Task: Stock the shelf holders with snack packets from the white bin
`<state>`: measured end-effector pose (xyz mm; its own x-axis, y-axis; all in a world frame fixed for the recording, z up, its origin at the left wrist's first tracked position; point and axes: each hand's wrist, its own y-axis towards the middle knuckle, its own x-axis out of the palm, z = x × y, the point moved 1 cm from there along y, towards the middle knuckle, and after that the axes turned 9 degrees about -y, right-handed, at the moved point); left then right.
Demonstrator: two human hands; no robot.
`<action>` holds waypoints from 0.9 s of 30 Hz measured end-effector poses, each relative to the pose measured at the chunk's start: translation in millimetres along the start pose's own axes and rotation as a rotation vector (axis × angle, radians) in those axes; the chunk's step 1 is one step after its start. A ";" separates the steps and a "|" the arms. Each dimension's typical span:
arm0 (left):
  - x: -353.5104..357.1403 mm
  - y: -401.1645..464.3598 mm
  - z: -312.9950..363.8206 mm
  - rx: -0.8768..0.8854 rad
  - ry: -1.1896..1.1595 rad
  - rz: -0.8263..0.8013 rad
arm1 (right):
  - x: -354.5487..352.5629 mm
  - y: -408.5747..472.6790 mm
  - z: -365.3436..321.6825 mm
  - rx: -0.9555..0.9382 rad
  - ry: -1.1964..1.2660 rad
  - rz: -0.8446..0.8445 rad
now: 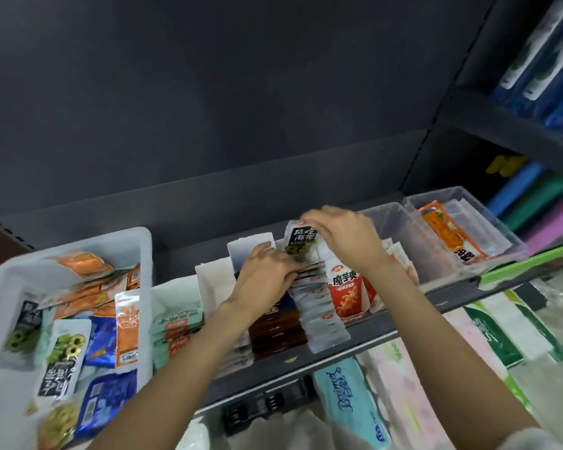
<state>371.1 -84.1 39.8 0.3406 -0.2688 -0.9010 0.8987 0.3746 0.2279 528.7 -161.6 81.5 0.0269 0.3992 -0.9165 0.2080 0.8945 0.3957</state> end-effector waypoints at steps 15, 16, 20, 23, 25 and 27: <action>-9.4 -13.5 -9.1 -0.002 -0.145 0.281 | 30.1 -21.5 -8.7 0.034 0.110 -0.017; -16.9 -18.7 -10.1 -0.022 -0.195 0.336 | 21.8 -24.9 -13.4 0.120 0.236 0.047; -55.3 -59.5 -23.2 -0.163 -0.400 0.584 | -14.2 -33.6 -63.0 0.325 0.620 0.236; -82.9 -109.8 -43.2 -0.305 -0.501 0.786 | -19.2 -32.2 -117.2 0.231 0.713 0.186; -98.3 -148.8 -63.6 -0.377 -0.437 0.860 | -10.8 -27.1 -156.6 0.096 0.672 0.067; -111.0 -187.8 -91.1 -0.461 -0.360 0.827 | 0.3 -20.6 -197.3 -0.069 0.588 -0.065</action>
<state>139.4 -43.8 63.4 0.9396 0.0070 -0.3421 0.1747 0.8500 0.4970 331.5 -140.2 84.7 -0.5342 0.3701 -0.7601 0.1263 0.9239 0.3611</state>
